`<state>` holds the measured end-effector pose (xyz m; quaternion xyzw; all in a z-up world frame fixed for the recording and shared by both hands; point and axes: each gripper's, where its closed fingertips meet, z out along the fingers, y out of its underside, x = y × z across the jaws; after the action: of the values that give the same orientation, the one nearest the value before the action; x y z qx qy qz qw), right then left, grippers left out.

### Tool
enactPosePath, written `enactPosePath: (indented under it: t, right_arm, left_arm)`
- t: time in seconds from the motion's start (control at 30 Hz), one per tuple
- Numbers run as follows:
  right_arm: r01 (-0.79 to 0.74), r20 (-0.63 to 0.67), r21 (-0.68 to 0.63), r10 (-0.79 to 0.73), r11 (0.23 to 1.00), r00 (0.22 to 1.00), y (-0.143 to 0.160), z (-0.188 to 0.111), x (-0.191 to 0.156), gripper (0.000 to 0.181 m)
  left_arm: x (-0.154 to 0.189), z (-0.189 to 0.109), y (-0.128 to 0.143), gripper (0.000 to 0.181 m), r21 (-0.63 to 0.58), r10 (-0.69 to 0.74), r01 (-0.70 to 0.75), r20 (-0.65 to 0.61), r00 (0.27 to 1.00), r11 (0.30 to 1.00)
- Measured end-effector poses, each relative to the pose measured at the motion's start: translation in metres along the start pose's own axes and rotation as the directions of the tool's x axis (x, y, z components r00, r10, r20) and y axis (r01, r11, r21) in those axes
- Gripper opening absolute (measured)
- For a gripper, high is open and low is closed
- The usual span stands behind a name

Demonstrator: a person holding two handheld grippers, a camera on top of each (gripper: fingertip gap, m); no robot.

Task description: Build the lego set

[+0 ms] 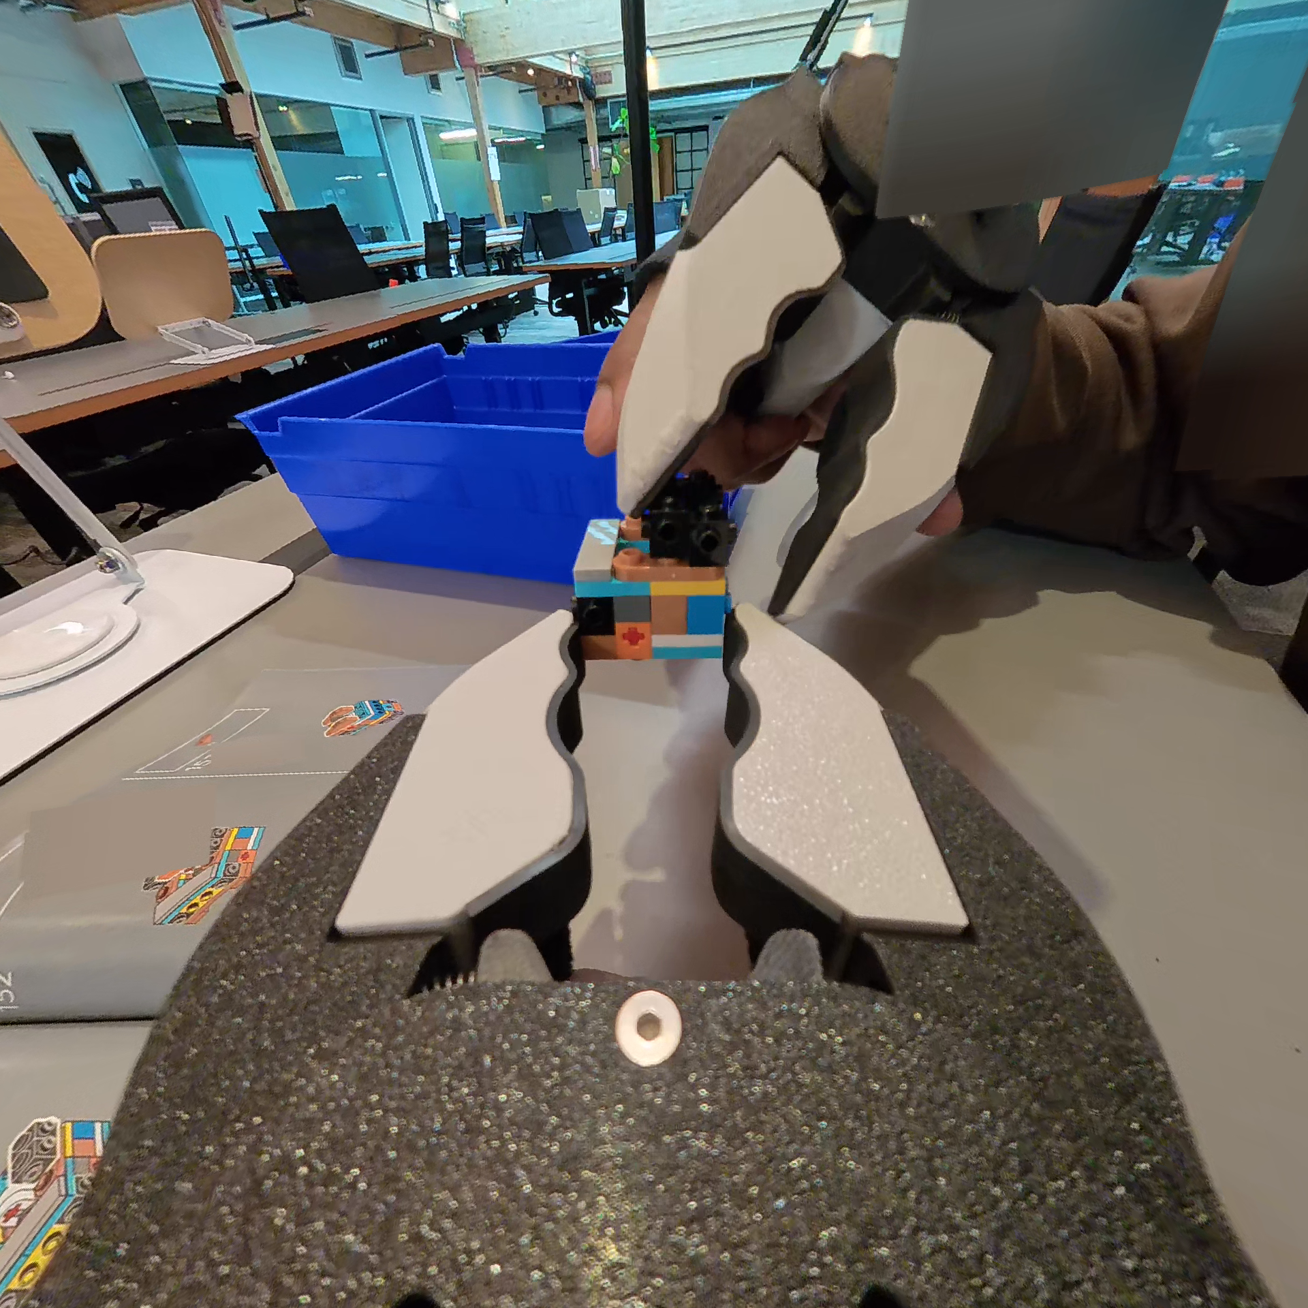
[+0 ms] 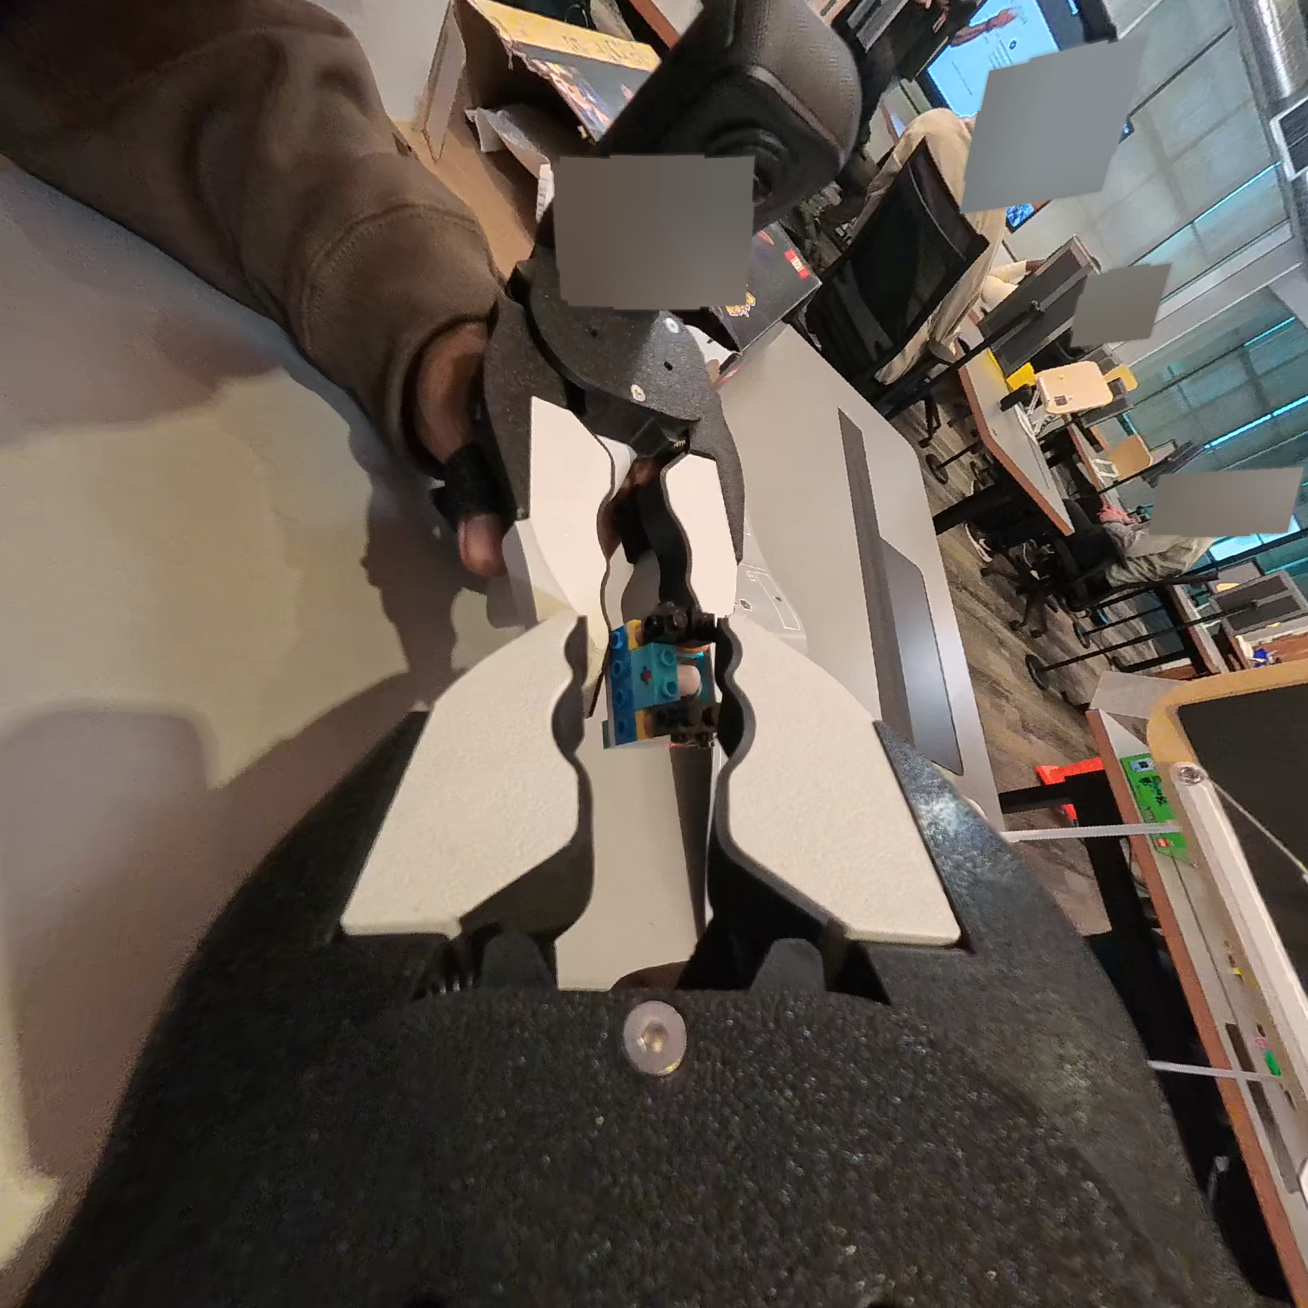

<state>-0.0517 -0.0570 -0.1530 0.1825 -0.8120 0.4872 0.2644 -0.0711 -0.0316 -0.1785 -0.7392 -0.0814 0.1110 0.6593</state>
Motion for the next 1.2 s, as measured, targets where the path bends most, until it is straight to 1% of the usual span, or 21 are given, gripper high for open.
enactPosePath:
  t: [0.7, 1.2]
  right_arm:
    - [0.007, 0.036, -0.030, -0.006, 1.000, 0.999, 0.005, 0.000, -0.006, 0.035]
    - [0.050, 0.069, -0.083, -0.044, 0.995, 0.997, 0.016, 0.001, -0.012, 0.032]
  left_arm:
    - [0.004, 0.001, 0.006, 0.037, -0.041, -0.003, 0.003, -0.019, 1.000, 0.999]
    - [0.007, 0.004, 0.020, 0.036, -0.146, -0.030, 0.024, -0.039, 0.999, 0.989]
